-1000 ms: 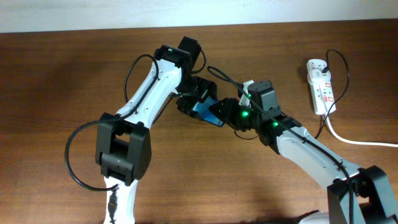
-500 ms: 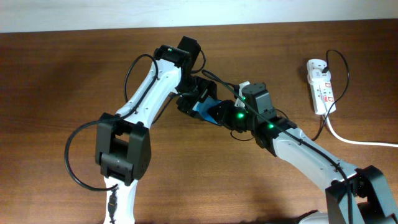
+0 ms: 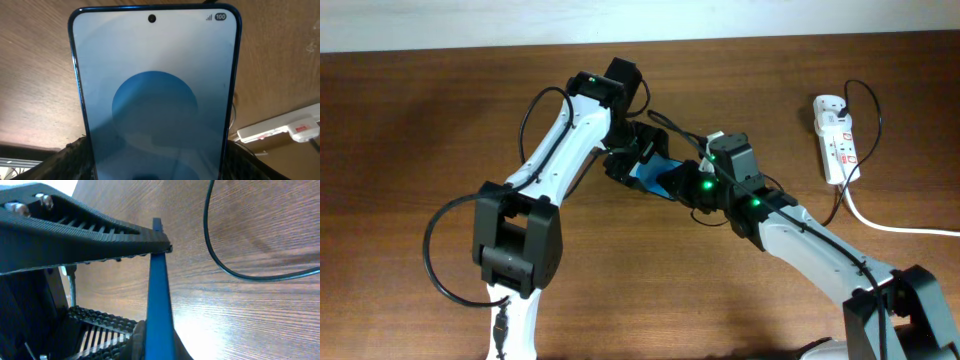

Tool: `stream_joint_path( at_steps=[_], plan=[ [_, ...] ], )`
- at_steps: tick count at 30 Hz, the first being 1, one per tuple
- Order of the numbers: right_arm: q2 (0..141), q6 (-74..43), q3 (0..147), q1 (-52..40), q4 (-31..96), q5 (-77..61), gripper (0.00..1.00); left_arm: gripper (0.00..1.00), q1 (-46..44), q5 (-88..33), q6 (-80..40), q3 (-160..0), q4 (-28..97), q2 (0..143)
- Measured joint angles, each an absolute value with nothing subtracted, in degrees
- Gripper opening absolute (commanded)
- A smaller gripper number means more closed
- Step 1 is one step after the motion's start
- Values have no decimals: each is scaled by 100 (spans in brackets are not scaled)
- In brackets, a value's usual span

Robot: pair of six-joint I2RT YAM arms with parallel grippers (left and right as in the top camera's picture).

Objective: Plug charger to phone and switch on socket
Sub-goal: 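Release the phone from the left gripper, right gripper holding it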

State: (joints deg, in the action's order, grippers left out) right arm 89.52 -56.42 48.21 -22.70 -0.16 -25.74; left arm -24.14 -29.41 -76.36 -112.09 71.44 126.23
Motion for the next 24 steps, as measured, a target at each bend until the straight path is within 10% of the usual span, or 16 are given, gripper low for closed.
stream_joint_path(
  at_steps=[10, 24],
  plan=[
    [9019, -5658, 4812, -2265, -259, -2624, 4, 14, -2377, -2932, -7636, -11251, 7146, 12623],
    [9028, -5658, 4810, -2248, -303, -2672, 4, 86, -2364, -2932, -7638, -11273, 7159, 12623]
  ],
)
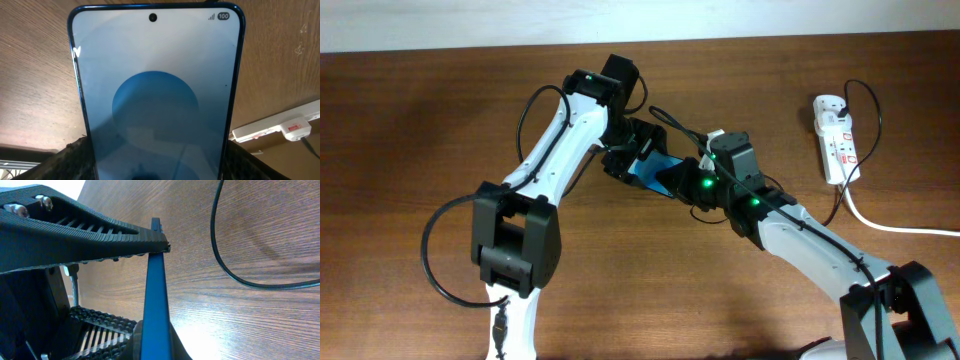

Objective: Plug charger to phone and switch on socket
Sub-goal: 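Release the phone from the left gripper, right gripper holding it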

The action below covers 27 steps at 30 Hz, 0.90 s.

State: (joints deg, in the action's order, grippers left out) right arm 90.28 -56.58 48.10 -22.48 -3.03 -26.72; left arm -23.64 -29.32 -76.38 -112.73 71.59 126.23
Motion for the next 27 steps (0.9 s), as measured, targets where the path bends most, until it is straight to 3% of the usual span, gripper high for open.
stream_joint_path(
  at_steps=[3, 17, 27],
  plan=[
    [9028, -5570, 4810, -2244, -309, -2746, 4, 100, -2364, -2934, -7620, -11273, 7179, 12623],
    [9028, -5384, 4801, -2235, -563, -2969, 4, 99, -2418, -3009, -7404, -11284, 7218, 12623],
    [9028, -5358, 4801, -1658, -517, -3577, 4, 99, -1774, -3518, -5920, -11295, 7159, 12623]
  ],
)
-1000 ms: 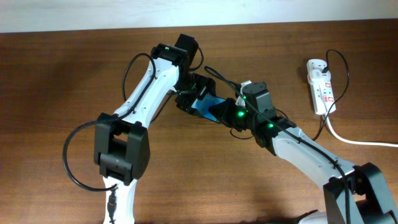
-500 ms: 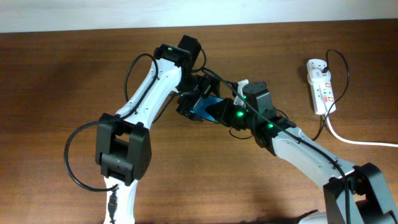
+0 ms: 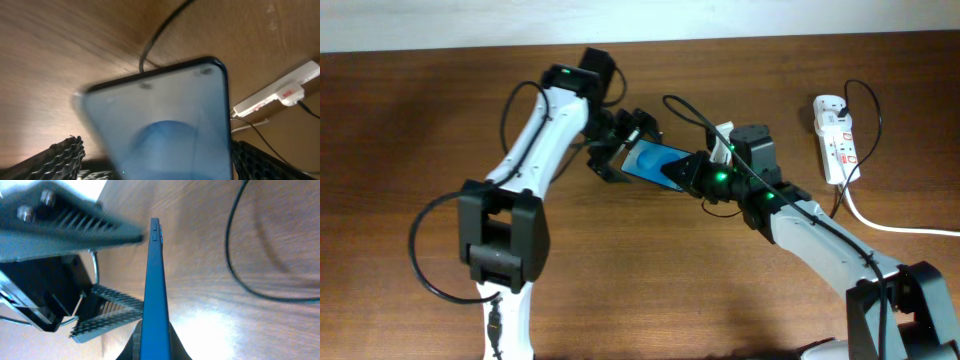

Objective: Plug charger to phone and switch on socket
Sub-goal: 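Release the phone from the left gripper, right gripper holding it, then regrasp the phone's top edge with the left gripper from the right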

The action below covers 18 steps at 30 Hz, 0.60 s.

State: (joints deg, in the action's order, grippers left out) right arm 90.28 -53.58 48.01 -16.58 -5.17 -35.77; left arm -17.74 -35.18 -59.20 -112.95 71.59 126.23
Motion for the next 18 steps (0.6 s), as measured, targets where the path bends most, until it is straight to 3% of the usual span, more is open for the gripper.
stream_joint_path(
  at_steps=[9, 11, 18],
  plan=[
    [9028, -5380, 4799, -1332, -598, -3553, 4, 99, -902, -4956, -3693, -11295, 6501, 12623],
    [9028, -5459, 4801, -1227, -875, -3645, 4, 93, -781, -5376, -3256, -11295, 6482, 12623],
    [9028, -6320, 4801, -1138, -1975, -3837, 4, 90, -589, -7175, -1776, -11295, 6458, 12623]
  ],
)
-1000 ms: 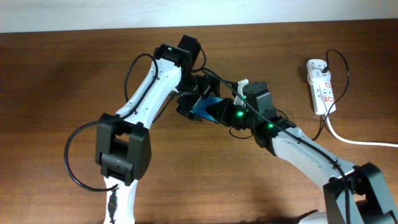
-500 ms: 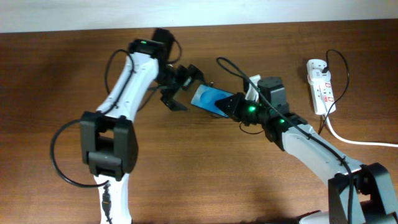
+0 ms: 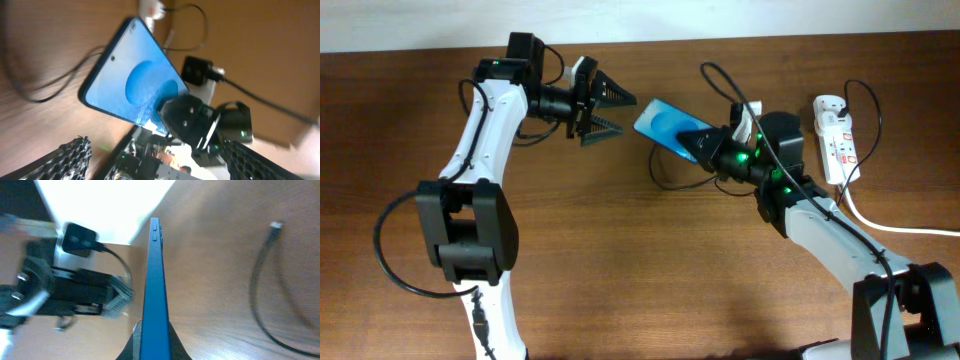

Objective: Plug charger to phone and switch on socket
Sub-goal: 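Regrasp the phone's top edge with the left gripper from the right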

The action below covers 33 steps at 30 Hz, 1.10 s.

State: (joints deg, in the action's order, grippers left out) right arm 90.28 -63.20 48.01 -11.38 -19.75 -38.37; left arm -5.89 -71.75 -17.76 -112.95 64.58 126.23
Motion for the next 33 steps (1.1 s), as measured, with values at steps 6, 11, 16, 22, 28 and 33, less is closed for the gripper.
stream_joint_path(
  at_steps=[6, 11, 16, 22, 28, 33],
  plan=[
    [9026, -8143, 4801, -1140, -2486, -3315, 4, 94, -722, -7644, -1413, -11295, 6254, 12623],
    [9026, -9238, 4801, -1347, -2698, -2517, 4, 93, -733, -7435, -1653, -11295, 5887, 12623],
    [9026, -9572, 4801, -1793, -3105, -1920, 4, 91, -792, -7290, -2082, -11295, 5398, 12623],
    [9026, -9668, 4801, -2123, -3142, -1627, 4, 88, -945, -7244, -2808, -11295, 4807, 12623],
    [9026, -9710, 4801, -2353, -3138, -1413, 4, 76, -945, -7240, -3336, -11295, 4600, 12623],
    [9026, -9732, 4801, -2543, -3170, -1192, 4, 65, -945, -7216, -3813, -11295, 4495, 12623]
  ],
)
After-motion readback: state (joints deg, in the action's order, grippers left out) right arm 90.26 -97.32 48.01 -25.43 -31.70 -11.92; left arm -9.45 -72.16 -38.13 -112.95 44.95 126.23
